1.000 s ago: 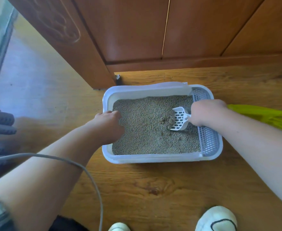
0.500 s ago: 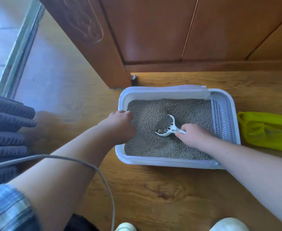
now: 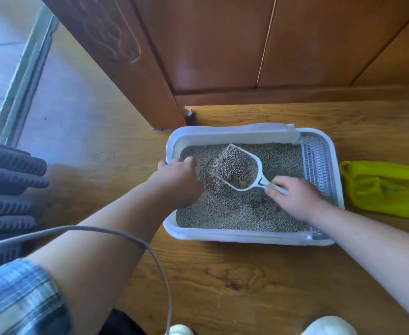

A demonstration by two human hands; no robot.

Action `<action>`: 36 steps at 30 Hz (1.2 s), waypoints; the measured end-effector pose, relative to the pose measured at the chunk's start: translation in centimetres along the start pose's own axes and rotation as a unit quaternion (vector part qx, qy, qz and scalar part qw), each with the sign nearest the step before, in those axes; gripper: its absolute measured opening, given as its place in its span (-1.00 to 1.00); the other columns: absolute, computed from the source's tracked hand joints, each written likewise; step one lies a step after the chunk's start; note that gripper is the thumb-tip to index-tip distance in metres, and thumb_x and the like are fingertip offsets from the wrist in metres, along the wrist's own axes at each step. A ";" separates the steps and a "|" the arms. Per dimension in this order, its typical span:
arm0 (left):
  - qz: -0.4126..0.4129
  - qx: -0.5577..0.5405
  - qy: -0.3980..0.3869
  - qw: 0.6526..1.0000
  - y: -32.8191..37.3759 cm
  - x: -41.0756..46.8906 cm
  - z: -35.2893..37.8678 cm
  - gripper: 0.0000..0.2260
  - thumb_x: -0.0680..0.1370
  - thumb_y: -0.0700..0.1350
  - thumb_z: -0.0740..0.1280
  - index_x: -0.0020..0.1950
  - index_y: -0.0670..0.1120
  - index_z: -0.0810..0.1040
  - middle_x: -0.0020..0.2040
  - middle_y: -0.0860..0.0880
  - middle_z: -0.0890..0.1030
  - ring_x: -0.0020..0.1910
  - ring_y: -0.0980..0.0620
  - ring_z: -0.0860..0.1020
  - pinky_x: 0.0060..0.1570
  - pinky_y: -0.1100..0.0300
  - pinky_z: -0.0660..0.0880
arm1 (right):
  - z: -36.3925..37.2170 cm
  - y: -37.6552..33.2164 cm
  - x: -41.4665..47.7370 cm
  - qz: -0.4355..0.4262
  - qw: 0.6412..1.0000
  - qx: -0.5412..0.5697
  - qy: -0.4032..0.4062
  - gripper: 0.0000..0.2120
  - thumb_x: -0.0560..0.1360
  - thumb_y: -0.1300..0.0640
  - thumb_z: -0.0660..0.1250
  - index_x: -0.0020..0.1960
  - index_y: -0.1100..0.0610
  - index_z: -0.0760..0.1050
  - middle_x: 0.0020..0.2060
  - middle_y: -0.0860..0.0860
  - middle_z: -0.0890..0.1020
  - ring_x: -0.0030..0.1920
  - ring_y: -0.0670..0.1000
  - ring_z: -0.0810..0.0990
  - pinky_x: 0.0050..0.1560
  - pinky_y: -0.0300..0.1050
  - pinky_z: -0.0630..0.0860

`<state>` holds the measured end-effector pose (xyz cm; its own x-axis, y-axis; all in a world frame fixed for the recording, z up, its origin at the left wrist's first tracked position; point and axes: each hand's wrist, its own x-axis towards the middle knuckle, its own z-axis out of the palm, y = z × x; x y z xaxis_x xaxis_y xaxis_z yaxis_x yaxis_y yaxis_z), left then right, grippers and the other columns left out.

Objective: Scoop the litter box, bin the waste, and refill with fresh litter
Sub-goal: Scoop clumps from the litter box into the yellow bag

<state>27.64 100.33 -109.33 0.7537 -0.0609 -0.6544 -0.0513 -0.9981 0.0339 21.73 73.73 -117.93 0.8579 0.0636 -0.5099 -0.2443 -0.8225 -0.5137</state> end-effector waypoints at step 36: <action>0.032 -0.013 -0.002 0.999 6.1 0.2 0.8 -0.56 0.55 0.00 0.22 0.42 -0.04 0.30 0.31 -0.15 0.45 0.25 -0.17 0.44 0.04 0.03 0.40 | -3.9 1.9 -2.3 -0.010 0.998 -0.064 0.017 -0.70 0.55 -0.26 0.23 -0.09 -0.07 0.55 -0.32 -0.09 0.61 -0.26 -0.03 0.58 -0.19 -0.02 0.59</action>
<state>26.96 94.25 -109.86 0.7467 -0.1256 -0.6532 -0.0827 -0.9919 0.0962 21.07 69.86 -115.07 0.8774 0.0636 -0.4755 -0.1692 -0.8865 -0.4306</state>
